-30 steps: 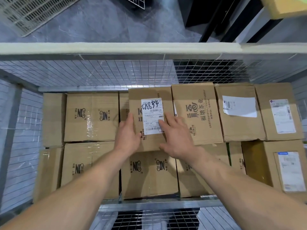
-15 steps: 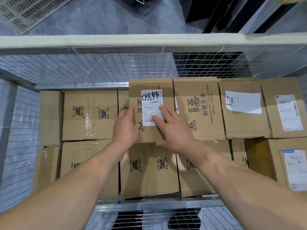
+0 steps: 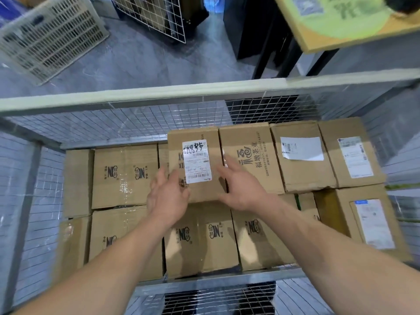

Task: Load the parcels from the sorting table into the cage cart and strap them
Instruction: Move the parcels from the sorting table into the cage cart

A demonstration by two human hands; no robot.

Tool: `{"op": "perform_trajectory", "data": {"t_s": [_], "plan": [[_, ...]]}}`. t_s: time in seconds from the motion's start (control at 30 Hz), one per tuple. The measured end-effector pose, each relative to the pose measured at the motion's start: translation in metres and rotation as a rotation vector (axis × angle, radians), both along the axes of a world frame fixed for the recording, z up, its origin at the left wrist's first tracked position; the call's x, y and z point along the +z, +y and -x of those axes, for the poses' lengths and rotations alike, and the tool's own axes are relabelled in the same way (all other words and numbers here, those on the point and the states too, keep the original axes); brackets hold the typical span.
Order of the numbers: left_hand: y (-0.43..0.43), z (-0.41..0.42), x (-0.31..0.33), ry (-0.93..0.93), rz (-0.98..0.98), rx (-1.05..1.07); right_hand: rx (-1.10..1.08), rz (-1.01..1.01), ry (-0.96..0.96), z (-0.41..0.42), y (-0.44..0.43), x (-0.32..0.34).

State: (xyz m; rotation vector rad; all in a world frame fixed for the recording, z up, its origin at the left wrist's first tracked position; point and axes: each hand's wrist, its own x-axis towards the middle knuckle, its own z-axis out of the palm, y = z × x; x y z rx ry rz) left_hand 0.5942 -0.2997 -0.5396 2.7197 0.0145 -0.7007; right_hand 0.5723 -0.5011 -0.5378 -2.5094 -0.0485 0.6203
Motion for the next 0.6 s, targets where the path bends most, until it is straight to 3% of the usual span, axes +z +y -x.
{"op": "perform_trajectory", "data": {"t_s": [0.33, 0.6], "plan": [[-0.054, 0.02, 0.163, -0.232, 0.101, -0.388, -0.439, 0.159, -0.236, 0.081, -0.044, 0.162], [-0.136, 0.059, 0.316, -0.508, 0.308, -0.791, -0.734, 0.323, -0.527, 0.173, -0.085, 0.304]]}}
